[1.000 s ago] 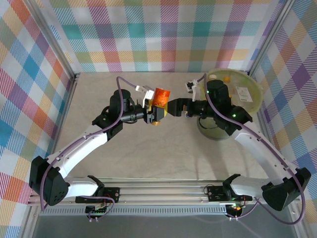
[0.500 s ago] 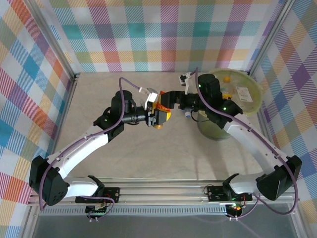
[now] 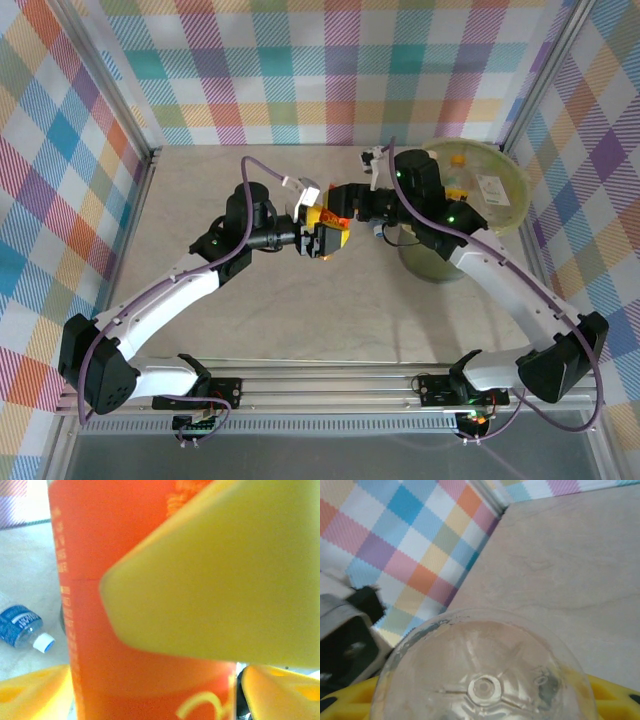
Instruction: Put the plastic bottles in the bin
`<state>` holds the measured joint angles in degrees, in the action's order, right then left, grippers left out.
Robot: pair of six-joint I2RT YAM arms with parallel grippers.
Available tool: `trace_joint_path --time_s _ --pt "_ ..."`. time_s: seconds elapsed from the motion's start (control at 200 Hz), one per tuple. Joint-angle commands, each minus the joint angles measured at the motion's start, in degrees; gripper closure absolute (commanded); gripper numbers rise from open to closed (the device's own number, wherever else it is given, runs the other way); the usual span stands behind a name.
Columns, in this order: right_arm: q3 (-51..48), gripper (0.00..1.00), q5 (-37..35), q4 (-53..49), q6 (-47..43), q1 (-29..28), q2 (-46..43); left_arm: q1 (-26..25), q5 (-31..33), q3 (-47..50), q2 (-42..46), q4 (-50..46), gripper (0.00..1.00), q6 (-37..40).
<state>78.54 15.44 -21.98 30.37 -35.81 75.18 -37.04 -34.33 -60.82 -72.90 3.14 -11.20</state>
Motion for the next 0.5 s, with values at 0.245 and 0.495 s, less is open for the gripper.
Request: trace_joint_path --time_s 0.245,0.495 --pt "18.81 0.51 -20.54 -22.82 -9.03 3.55 -2.57 -0.76 4.43 -1.52 7.00 -2.36 0.00 1.00" --pt "21.56 0.51 -33.68 -25.14 -9.72 10.64 -7.41 -0.76 8.79 0.25 9.27 -3.56 0.00 1.32"
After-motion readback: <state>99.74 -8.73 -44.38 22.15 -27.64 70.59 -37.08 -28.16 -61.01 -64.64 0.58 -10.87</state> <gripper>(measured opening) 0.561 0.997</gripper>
